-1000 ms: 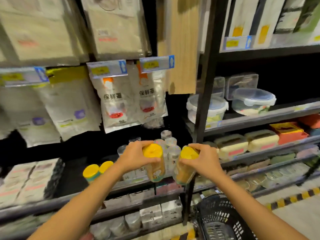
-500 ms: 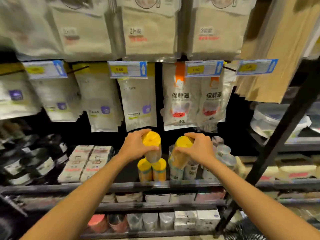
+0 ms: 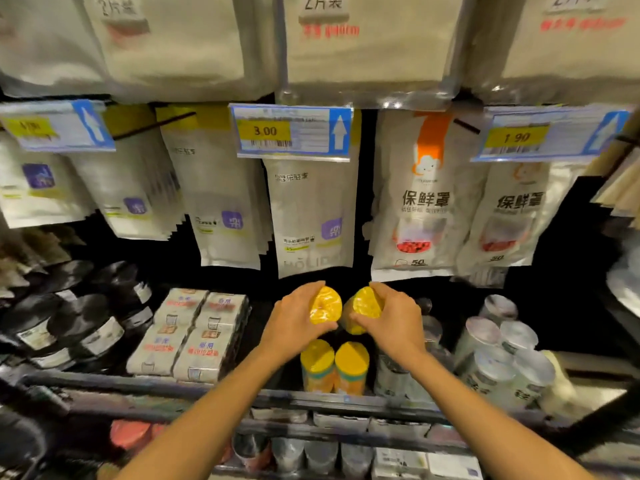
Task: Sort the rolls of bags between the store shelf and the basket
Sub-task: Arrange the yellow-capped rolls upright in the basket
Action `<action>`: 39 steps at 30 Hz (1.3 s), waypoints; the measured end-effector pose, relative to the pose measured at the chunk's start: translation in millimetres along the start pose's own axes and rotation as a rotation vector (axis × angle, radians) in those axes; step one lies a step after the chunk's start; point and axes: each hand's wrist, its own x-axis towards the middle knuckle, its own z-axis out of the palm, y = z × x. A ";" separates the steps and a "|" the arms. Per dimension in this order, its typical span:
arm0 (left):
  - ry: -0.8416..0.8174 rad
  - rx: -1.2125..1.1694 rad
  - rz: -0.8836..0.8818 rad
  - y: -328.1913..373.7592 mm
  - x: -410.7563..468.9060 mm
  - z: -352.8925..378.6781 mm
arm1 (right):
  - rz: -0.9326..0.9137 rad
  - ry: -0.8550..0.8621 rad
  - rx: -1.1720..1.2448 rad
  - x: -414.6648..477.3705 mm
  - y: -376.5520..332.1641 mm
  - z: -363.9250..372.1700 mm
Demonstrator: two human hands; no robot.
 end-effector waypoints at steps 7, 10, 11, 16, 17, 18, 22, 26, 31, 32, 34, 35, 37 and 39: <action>-0.084 -0.029 -0.162 -38.6 37.7 28.6 | 0.061 -0.196 -0.050 41.4 32.3 46.5; -0.154 -0.031 -0.202 -51.0 48.2 40.3 | 0.077 -0.321 -0.127 55.8 43.3 63.6; -0.174 -0.030 -0.212 -54.0 51.4 44.3 | 0.081 -0.354 -0.146 59.4 46.8 68.7; -0.232 -0.030 -0.291 -64.0 63.9 67.5 | 0.057 -0.420 -0.226 65.9 63.6 88.1; -0.248 -0.024 -0.308 -65.0 65.7 71.6 | 0.054 -0.423 -0.238 66.6 66.2 90.7; -0.258 -0.020 -0.320 -66.2 67.4 75.7 | 0.055 -0.434 -0.246 68.0 67.8 92.9; -0.283 0.017 -0.340 -70.5 70.9 85.3 | 0.035 -0.512 -0.321 75.6 68.7 97.3; -0.289 0.048 -0.338 -77.1 70.1 86.8 | 0.032 -0.556 -0.377 80.9 67.4 102.0; -0.281 0.041 -0.353 -83.8 67.3 91.0 | 0.037 -0.565 -0.396 81.5 68.9 110.8; -0.276 0.044 -0.352 -84.3 67.0 92.0 | 0.035 -0.561 -0.395 82.0 69.0 111.7; -0.274 0.054 -0.347 -85.4 66.8 93.8 | 0.037 -0.555 -0.396 83.1 69.0 112.3; -0.277 0.060 -0.350 -85.6 66.9 94.1 | 0.039 -0.551 -0.397 83.5 68.8 112.2; -0.285 0.059 -0.366 -84.9 67.4 93.2 | 0.051 -0.538 -0.405 83.4 68.6 112.4; -0.292 0.050 -0.378 -84.4 68.1 93.3 | 0.079 -0.527 -0.409 81.4 67.7 112.3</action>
